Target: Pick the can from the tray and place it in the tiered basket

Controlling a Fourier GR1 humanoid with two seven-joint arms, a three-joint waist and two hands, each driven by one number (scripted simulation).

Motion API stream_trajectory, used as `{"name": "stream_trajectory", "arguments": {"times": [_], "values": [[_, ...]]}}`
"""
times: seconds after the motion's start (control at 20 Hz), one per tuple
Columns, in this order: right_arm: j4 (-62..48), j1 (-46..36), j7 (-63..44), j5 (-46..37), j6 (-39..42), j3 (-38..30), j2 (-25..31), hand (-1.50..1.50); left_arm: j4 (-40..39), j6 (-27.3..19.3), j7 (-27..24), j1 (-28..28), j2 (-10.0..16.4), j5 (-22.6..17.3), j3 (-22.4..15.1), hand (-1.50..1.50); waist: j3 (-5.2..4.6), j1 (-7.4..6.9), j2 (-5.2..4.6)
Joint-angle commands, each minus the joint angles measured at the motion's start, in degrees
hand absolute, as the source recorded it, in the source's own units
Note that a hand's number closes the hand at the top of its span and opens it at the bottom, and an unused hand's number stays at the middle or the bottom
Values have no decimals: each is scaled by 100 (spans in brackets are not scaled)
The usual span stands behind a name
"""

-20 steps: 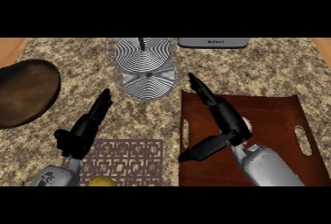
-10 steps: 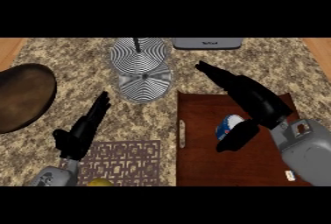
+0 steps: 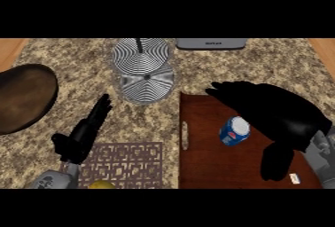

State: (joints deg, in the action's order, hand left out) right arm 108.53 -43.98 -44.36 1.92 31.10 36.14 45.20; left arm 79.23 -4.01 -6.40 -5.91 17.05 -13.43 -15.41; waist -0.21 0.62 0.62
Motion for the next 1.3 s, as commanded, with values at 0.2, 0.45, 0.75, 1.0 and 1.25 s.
{"name": "stream_trajectory", "arguments": {"times": [0.2,0.45,0.75,1.0,1.25], "values": [[861,187,-1609,397,536,-209,-323,-150,119,-24,-49,184,-246,207,-22,0,17,-63,-39],[423,390,-1301,-1087,24,266,-580,-150,-261,311,-132,-144,-27,139,265,0,20,-79,-60],[293,606,-1739,-1169,360,346,-682,-150,-543,330,-266,-165,-217,230,299,0,15,-54,-57],[-142,1417,-668,-2064,85,250,-829,-150,-253,60,39,-233,-550,504,152,0,22,-57,-61],[-535,1560,-416,-2687,177,31,-1150,-150,-281,421,7,-92,-297,416,471,0,21,-74,-62]]}}
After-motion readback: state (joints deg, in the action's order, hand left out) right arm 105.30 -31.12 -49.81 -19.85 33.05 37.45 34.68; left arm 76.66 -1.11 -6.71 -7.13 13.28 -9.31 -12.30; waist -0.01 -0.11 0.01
